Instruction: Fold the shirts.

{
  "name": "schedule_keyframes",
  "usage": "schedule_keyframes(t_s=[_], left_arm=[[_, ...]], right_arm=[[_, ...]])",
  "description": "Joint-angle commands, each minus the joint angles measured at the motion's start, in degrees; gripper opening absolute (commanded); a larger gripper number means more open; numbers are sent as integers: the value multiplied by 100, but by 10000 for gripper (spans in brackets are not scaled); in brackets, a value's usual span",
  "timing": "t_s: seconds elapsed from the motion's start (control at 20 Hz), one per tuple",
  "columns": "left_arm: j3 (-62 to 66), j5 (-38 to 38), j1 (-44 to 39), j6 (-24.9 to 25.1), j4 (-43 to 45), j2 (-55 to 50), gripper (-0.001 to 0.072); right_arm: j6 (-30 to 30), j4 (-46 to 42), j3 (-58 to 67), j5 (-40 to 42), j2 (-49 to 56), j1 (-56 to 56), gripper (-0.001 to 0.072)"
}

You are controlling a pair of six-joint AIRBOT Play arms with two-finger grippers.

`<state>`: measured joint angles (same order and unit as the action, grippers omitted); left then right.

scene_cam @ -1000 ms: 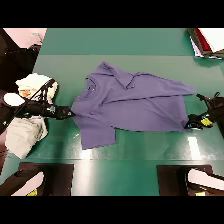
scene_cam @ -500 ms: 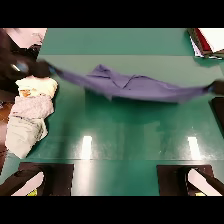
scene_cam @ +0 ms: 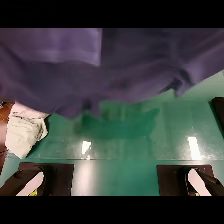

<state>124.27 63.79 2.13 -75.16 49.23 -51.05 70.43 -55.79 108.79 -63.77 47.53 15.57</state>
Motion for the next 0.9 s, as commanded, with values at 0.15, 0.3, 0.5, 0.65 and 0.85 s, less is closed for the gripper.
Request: schedule_keyframes(t_s=[0.15, 0.3, 0.5, 0.65, 0.85], left_arm=[[254, -807, 4, -162, -153, 693, 30], [-356, -461, 4, -463, -24, 586, 30], [-2061, 527, 4, -586, 15, -79, 30], [-2959, 909, 4, -533, 20, -1119, 30], [-3230, 892, 4, -389, 50, -2846, 31]], right_arm=[[280, -588, 1051, -98, -118, 2, 10], [417, -535, 463, -376, -13, 0, 9], [542, -520, -136, -1427, 988, 0, 9], [684, -529, -769, -2120, 2028, -188, 9], [691, -579, -1545, -2096, 3414, -616, 10]])
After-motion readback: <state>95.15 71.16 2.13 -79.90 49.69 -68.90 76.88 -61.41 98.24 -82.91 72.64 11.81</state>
